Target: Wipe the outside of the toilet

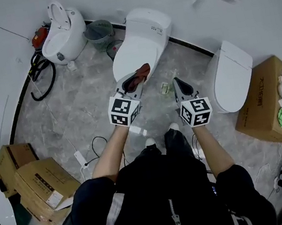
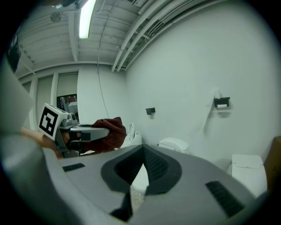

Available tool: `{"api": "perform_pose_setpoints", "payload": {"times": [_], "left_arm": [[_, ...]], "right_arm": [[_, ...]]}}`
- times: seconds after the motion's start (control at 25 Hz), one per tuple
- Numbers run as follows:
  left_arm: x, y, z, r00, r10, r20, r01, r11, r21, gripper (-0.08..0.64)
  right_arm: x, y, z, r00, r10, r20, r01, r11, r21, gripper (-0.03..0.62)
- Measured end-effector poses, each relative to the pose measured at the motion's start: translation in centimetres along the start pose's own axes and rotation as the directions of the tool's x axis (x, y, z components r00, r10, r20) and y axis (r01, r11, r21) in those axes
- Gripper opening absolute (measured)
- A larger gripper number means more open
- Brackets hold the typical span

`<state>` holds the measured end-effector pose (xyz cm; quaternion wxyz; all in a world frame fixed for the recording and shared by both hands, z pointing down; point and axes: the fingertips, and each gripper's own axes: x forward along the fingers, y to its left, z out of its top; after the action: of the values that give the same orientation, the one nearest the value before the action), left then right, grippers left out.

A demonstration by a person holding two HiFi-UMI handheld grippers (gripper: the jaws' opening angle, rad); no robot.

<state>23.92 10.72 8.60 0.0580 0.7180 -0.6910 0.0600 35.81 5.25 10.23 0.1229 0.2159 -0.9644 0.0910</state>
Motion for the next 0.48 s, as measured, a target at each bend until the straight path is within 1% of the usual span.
{"api": "perform_pose_setpoints", "payload": {"times": [0.16, 0.32, 0.48], "left_arm": [[4.0, 1.8, -0.2, 1.000, -0.002, -0.009, 0.001, 1.000, -0.011, 0.060], [8.0, 3.4, -0.5, 1.000, 0.010, -0.024, -0.011, 1.000, -0.025, 0.060], [13.0, 4.6, -0.8, 0.999, 0.022, -0.046, -0.024, 0.999, -0.029, 0.060]], "right_arm": [[3.2, -2.9, 0.2, 1.000, -0.015, -0.013, 0.015, 1.000, 0.009, 0.003], [6.5, -5.6, 0.5, 1.000, 0.003, -0.023, -0.003, 1.000, 0.009, 0.003], [10.1, -9.8, 1.2, 0.999, 0.017, -0.027, -0.017, 1.000, 0.008, 0.003]]}}
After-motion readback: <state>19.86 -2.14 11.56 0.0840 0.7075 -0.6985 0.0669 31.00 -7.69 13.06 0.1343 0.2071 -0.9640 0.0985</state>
